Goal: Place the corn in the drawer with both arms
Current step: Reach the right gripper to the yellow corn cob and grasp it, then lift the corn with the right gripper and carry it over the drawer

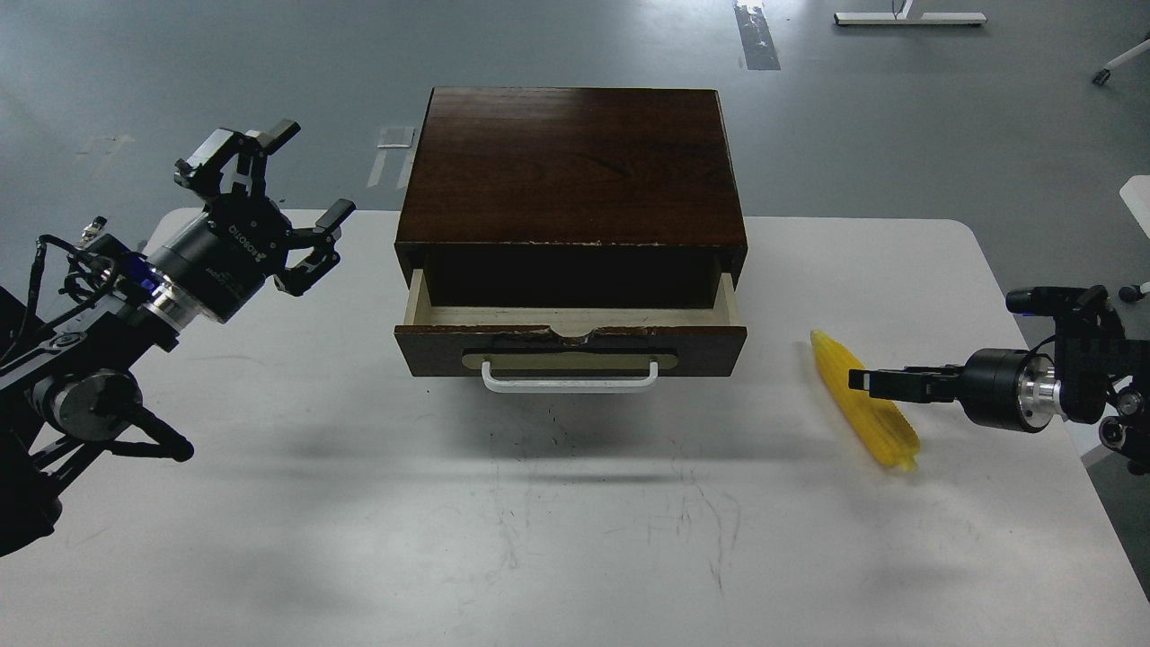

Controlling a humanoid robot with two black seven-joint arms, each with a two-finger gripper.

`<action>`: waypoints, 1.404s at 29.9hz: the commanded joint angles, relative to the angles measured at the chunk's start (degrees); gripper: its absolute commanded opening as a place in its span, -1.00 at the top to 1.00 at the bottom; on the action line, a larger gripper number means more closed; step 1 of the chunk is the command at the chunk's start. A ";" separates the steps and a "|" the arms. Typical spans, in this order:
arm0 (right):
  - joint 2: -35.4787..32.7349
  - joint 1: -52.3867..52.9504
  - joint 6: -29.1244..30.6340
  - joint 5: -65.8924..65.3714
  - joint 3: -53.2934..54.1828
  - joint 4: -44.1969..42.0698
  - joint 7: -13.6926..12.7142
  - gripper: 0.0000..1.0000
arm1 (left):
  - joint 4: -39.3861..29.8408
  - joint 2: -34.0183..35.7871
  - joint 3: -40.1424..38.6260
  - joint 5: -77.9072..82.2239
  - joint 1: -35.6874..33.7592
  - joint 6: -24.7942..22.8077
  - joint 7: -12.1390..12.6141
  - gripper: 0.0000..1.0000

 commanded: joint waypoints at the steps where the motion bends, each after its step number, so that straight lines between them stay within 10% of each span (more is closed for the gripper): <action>1: 0.35 -0.08 -0.81 0.00 -1.38 0.02 -0.01 -0.92 | 0.01 0.00 0.01 0.00 0.01 0.01 0.09 -0.96; 7: 0.43 -0.52 -1.69 0.00 -2.70 0.11 -0.01 -0.34 | 0.01 0.09 0.01 0.00 0.01 0.01 0.09 -0.96; 11: 0.44 -0.35 -1.69 0.00 -4.89 0.11 -0.01 0.43 | -0.25 0.17 0.01 0.00 0.01 0.01 0.09 -0.96; 17: 0.26 -0.35 -1.69 0.00 -4.98 0.20 -0.01 0.78 | -0.43 0.35 -0.08 0.00 0.01 0.01 0.09 -0.96; 42: -5.11 32.77 3.66 0.88 -5.34 7.41 -0.01 0.90 | -0.52 0.88 -0.17 0.00 -0.08 -2.01 0.18 -0.96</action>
